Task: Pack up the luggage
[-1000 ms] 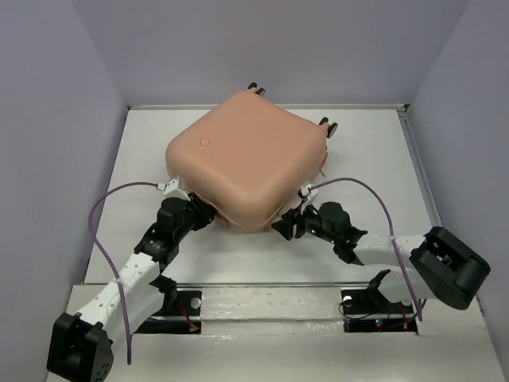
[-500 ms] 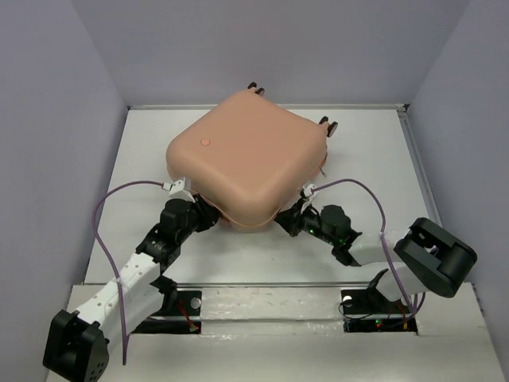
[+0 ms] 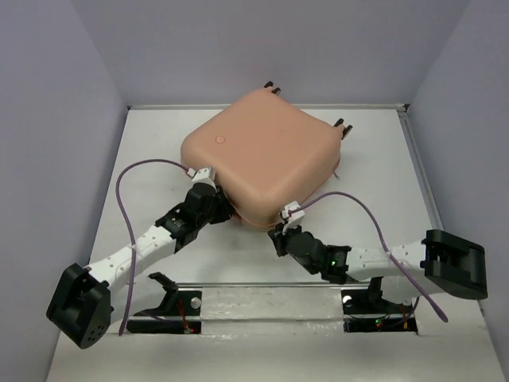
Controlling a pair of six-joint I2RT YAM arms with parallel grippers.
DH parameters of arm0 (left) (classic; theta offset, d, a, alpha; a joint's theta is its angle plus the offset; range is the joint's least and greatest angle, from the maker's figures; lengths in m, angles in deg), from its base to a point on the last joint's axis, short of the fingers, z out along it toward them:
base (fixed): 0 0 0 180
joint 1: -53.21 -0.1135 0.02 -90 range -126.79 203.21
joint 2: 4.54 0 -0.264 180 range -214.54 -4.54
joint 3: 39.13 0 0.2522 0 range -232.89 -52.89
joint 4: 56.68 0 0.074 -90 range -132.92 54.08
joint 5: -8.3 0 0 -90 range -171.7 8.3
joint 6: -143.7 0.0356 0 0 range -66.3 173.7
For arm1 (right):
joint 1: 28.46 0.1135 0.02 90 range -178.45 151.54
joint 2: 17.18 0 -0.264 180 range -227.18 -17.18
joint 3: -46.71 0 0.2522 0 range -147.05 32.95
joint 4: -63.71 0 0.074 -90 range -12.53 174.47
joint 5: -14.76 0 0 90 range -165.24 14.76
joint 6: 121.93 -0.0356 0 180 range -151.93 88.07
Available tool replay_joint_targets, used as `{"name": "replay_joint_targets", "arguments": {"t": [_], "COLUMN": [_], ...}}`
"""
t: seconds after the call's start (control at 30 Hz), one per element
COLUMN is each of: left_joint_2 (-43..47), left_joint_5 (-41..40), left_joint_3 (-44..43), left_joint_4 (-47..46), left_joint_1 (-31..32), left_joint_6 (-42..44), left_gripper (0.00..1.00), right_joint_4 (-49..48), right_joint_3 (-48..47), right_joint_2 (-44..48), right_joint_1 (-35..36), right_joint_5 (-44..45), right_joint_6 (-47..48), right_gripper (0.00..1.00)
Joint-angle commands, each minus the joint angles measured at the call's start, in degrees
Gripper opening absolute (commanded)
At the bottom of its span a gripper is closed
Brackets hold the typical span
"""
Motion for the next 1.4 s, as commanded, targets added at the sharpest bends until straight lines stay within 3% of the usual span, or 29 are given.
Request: {"name": "replay_joint_targets", "arguments": {"t": [0.0,0.2,0.33,0.5,0.53,0.6,0.63,0.7,0.77,0.8,0.83,0.93,1.0,1.17,1.27,1.37], "left_joint_2": [-5.2,-5.8,-2.9,3.7,5.3,5.6,4.7,2.2,-4.8,-7.9,-14.6,-27.0,-32.8,-50.9,-58.7,-64.1], "left_joint_5": [3.2,-2.5,-10.7,-11.3,-9.8,-10.0,-10.0,-9.0,-4.7,-2.7,-0.7,5.2,7.0,15.9,19.9,23.2], "left_joint_3": [-11.6,-15.2,-20.7,-23.8,-24.2,-26.2,-29.0,-34.0,-38.4,-43.4,-46.3,-56.2,-63.2,-78.7,-83.6,-87.5], "left_joint_4": [-22.1,-13.9,-0.5,6.0,6.4,7.6,8.3,8.1,8.7,8.9,10.2,10.8,11.2,14.1,14.8,13.5], "left_joint_1": [8.3,10.6,9.7,0.6,-1.0,-3.7,-6.1,-10.2,-13.7,-15.3,-17.6,-20.7,-21.9,-24.3,-24.3,-24.3], "left_joint_6": [-0.5,2.4,8.7,10.9,11.1,11.5,12.1,13.2,13.7,14.0,14.6,14.8,14.5,13.4,13.1,11.8], "left_gripper": [0.35,0.34,0.37,0.60,0.65,0.71,0.75,0.79,0.79,0.79,0.79,0.78,0.77,0.76,0.75,0.74], "right_joint_4": [8.6,-2.8,-4.1,3.6,5.9,11.6,17.0,24.5,29.1,33.9,35.3,38.6,38.9,38.1,37.4,32.7], "right_joint_3": [-9.4,-18.8,-21.4,-11.2,-8.2,-5.9,-4.6,-1.8,-0.9,-0.6,-0.6,-0.2,-0.1,-1.1,-1.2,-1.4], "right_joint_2": [-4.7,-12.0,-10.3,-4.0,-2.2,-0.3,2.7,6.1,10.9,12.3,13.5,17.4,18.4,18.2,19.3,19.3], "right_joint_1": [14.3,13.1,11.5,11.5,11.0,9.5,9.0,6.9,5.1,3.8,0.7,-7.3,-12.4,-25.4,-29.9,-39.5], "right_joint_5": [-6.0,8.4,3.7,-3.6,-3.9,-6.8,-7.1,-7.0,-5.9,-4.5,-4.1,-2.6,-2.8,-1.1,-1.2,-7.3], "right_joint_6": [-7.3,-5.5,-1.1,-6.6,-10.9,-14.7,-18.2,-22.6,-25.0,-26.2,-27.7,-28.3,-27.9,-24.6,-21.6,-16.4], "right_gripper": [0.07,0.07,0.07,0.07,0.19,0.56,0.81,0.88,0.82,0.73,0.50,0.13,0.08,0.07,0.07,0.07]}}
